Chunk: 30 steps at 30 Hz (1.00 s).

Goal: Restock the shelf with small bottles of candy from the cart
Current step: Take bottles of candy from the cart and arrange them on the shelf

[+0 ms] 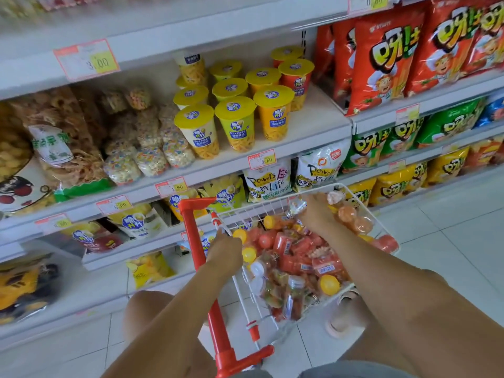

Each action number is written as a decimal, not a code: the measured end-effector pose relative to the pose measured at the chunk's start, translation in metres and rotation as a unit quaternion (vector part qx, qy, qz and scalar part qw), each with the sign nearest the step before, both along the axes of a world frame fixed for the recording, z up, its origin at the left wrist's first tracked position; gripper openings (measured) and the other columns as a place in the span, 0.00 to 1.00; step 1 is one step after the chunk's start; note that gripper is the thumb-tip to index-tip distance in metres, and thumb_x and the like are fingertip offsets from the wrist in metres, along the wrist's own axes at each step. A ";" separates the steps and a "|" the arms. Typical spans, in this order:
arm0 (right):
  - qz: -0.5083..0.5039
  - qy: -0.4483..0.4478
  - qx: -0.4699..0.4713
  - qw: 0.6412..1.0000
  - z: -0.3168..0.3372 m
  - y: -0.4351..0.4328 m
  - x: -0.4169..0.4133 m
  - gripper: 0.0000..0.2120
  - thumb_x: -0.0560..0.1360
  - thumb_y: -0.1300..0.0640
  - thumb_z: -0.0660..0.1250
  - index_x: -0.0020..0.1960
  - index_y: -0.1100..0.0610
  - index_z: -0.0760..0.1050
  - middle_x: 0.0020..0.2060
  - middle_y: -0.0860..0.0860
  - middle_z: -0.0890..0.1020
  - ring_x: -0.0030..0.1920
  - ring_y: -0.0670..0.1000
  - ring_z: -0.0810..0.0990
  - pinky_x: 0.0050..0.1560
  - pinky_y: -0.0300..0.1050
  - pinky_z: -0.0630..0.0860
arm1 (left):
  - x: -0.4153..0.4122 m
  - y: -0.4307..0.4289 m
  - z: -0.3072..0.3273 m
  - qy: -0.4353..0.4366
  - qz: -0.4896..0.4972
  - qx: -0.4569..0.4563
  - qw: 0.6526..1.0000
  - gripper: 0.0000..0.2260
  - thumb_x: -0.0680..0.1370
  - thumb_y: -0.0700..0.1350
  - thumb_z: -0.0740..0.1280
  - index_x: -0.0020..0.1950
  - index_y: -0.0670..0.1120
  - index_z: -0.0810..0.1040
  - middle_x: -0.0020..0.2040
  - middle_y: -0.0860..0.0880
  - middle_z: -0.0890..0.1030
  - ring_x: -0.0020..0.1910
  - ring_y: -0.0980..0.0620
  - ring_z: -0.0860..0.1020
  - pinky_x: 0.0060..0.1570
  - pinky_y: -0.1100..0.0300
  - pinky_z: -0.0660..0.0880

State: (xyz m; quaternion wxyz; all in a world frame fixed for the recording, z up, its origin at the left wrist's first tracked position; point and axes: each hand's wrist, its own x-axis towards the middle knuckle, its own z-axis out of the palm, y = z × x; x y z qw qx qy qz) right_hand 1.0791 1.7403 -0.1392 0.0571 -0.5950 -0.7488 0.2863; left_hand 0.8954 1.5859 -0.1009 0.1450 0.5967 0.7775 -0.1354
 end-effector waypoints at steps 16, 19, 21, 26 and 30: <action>0.040 -0.094 -0.076 0.992 -0.013 -0.005 -0.012 0.17 0.75 0.54 0.69 0.60 0.62 0.75 0.55 0.57 0.80 0.49 0.55 0.80 0.43 0.44 0.76 | 0.037 0.016 -0.028 -0.004 -0.084 -0.084 0.993 0.23 0.75 0.61 0.65 0.56 0.42 0.74 0.50 0.46 0.79 0.53 0.45 0.78 0.42 0.57 0.67; -0.015 -0.019 -0.127 0.992 -0.004 -0.011 -0.006 0.24 0.72 0.53 0.72 0.64 0.62 0.72 0.57 0.56 0.78 0.48 0.54 0.79 0.39 0.43 0.73 | 0.033 0.017 -0.032 -0.078 -0.023 -0.057 0.995 0.21 0.75 0.59 0.67 0.57 0.43 0.76 0.50 0.46 0.79 0.53 0.46 0.78 0.45 0.59 0.71; -0.077 0.097 -0.200 0.972 0.013 -0.013 -0.001 0.27 0.72 0.58 0.71 0.67 0.67 0.68 0.55 0.62 0.79 0.39 0.54 0.76 0.35 0.43 0.68 | 0.024 0.018 -0.028 -0.178 0.038 -0.010 0.983 0.19 0.74 0.56 0.69 0.57 0.44 0.77 0.49 0.47 0.79 0.50 0.47 0.78 0.45 0.56 0.75; -0.122 0.236 -0.276 0.924 0.078 -0.007 0.005 0.23 0.73 0.58 0.70 0.64 0.62 0.68 0.57 0.57 0.74 0.41 0.51 0.75 0.43 0.46 0.73 | 0.000 0.019 0.029 -0.372 0.178 0.138 0.900 0.14 0.69 0.51 0.75 0.46 0.47 0.75 0.39 0.52 0.76 0.34 0.57 0.73 0.30 0.68 0.67; -0.035 0.313 -0.237 0.919 0.161 -0.015 -0.011 0.13 0.72 0.63 0.70 0.55 0.57 0.77 0.46 0.52 0.79 0.38 0.48 0.77 0.32 0.35 0.73 | -0.029 0.013 0.113 -0.459 0.177 0.267 0.828 0.05 0.72 0.50 0.73 0.41 0.53 0.78 0.33 0.53 0.76 0.31 0.56 0.72 0.28 0.73 0.65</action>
